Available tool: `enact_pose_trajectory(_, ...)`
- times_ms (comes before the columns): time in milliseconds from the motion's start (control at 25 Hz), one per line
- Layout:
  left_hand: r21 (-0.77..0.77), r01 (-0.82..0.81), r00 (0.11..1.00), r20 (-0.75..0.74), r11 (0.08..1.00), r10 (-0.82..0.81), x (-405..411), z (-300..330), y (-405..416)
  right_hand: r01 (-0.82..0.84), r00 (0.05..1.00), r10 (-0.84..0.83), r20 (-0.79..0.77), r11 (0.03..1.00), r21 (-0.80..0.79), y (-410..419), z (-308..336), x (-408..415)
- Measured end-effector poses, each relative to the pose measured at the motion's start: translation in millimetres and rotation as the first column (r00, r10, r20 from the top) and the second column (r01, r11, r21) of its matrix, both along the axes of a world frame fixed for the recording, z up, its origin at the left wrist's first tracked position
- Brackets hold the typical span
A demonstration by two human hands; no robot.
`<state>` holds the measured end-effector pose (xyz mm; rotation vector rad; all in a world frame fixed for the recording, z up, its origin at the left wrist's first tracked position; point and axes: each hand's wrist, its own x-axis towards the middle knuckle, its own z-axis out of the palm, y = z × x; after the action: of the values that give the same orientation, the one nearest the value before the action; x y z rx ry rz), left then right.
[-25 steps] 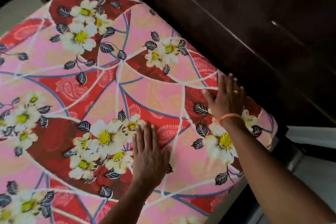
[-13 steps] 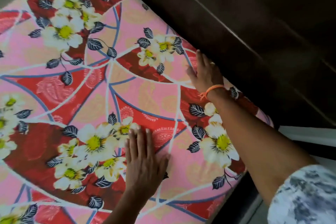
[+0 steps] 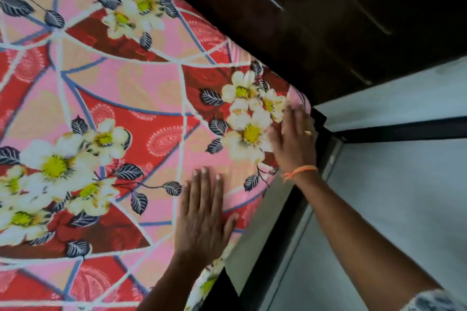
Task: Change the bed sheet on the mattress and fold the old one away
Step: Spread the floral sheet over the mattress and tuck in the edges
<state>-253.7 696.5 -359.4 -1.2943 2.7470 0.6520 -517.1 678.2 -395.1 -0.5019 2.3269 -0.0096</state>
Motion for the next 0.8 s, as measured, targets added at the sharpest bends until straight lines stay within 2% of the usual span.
enact_pose_trajectory(40,0.017,0.023,1.0,-0.021,1.0,-0.023,-6,4,4,-0.132,0.98,0.13,-0.149,0.991,-0.008,8,13,-12)
enact_pose_trajectory(120,-0.041,0.153,0.983,-0.097,0.987,-0.156,-16,2,16,-0.045,0.909,-0.093,-0.407,0.947,-0.317,2,39,-38)
enact_pose_trajectory(160,-0.03,0.237,0.963,-0.121,0.971,-0.239,-22,3,24,-0.043,0.881,-0.187,-0.436,0.884,-0.466,-4,48,-44)
enact_pose_trajectory(200,-0.025,0.28,0.945,-0.17,0.96,-0.28,-26,2,29,-0.009,0.902,-0.252,-0.35,0.801,-0.598,-11,52,-38)
enact_pose_trajectory(240,-0.026,0.317,0.926,-0.207,0.948,-0.315,-27,1,27,0.006,0.944,-0.232,-0.236,0.724,-0.689,-22,57,-18)
enact_pose_trajectory(280,-0.065,0.333,0.909,-0.243,0.941,-0.339,-29,-3,23,-0.018,0.97,-0.16,-0.184,0.705,-0.709,-31,55,1)
enact_pose_trajectory(320,-0.085,0.339,0.906,-0.238,0.937,-0.35,-29,-6,17,-0.132,0.965,-0.058,-0.256,0.736,-0.664,-36,44,18)
enact_pose_trajectory(400,-0.121,0.284,0.935,-0.187,0.951,-0.302,-26,-7,15,-0.31,0.898,0.082,-0.432,0.816,-0.488,-38,20,33)
enact_pose_trajectory(440,-0.143,0.223,0.956,-0.162,0.964,-0.245,-26,-8,16,-0.314,0.878,0.069,-0.475,0.83,-0.461,-37,12,32)
enact_pose_trajectory(480,-0.151,0.172,0.973,-0.127,0.974,-0.192,-26,-9,19,-0.271,0.894,0.02,-0.448,0.82,-0.504,-35,6,30)
enact_pose_trajectory(520,-0.137,0.133,0.982,-0.113,0.981,-0.149,-27,-8,25,-0.17,0.93,-0.067,-0.362,0.793,-0.585,-28,3,28)
enact_pose_trajectory(560,-0.104,0.127,0.988,-0.081,0.986,-0.135,-26,-7,34,0.029,0.969,-0.189,-0.159,0.727,-0.686,-21,11,29)
enact_pose_trajectory(600,-0.087,0.127,0.99,-0.052,0.988,-0.132,-26,-8,43,0.26,0.948,-0.309,0.071,0.631,-0.731,-12,4,30)
enact_pose_trajectory(680,-0.088,0.139,0.99,0.002,0.986,-0.139,-26,-8,56,0.626,0.779,-0.42,0.465,0.499,-0.599,10,-5,42)
enact_pose_trajectory(720,-0.086,0.144,0.99,0.02,0.986,-0.143,-27,-8,57,0.737,0.669,-0.421,0.613,0.479,-0.476,21,-11,52)
enact_pose_trajectory(800,-0.109,0.149,0.989,0.023,0.983,-0.147,-25,-11,59,0.818,0.49,-0.367,0.791,0.508,-0.271,47,-24,68)
